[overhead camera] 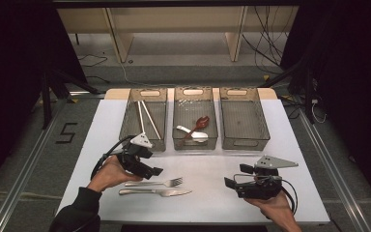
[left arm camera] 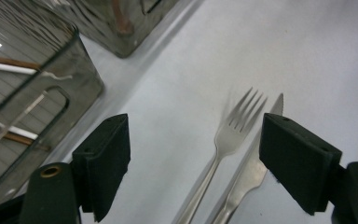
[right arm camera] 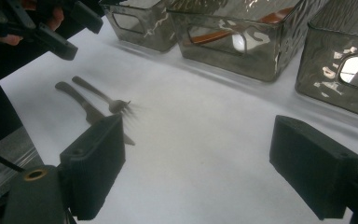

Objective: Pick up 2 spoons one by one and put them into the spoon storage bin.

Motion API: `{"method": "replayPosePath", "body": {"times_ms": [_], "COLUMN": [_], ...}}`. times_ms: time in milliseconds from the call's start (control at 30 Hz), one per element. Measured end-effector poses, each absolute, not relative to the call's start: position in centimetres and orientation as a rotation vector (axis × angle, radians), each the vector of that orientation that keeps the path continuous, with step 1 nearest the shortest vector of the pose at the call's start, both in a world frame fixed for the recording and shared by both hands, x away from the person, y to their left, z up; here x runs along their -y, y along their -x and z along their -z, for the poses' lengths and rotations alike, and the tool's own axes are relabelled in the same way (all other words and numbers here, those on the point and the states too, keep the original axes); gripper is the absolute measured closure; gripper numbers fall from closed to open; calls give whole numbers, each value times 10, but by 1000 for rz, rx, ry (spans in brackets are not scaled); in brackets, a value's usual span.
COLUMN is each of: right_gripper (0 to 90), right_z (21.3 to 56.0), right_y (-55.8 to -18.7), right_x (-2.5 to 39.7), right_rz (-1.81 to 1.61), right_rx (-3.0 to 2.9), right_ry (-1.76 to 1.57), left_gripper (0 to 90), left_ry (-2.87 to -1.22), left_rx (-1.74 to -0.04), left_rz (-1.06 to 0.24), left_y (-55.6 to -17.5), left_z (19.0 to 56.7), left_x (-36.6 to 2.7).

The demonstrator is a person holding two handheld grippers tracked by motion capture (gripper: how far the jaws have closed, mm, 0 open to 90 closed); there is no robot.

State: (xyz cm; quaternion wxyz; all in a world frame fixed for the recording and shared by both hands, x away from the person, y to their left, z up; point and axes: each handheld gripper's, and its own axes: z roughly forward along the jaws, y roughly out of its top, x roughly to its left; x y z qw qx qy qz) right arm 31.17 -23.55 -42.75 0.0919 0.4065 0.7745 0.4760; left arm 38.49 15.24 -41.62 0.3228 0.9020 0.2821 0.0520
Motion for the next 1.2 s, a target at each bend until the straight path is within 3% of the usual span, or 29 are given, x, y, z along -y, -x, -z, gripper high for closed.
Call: {"method": "replayPosePath", "body": {"times_ms": [1200], "right_gripper": [187], "right_z": [430], "right_y": [-309], "right_x": [239], "right_rz": [-1417], "right_rx": [-2290], "right_ry": [-1215], "left_gripper": [236], "left_ry": [-2649], "left_rx": [-586], "left_rz": [-82], "left_y": [-355], "left_z": [446], "left_x": [-144]}}
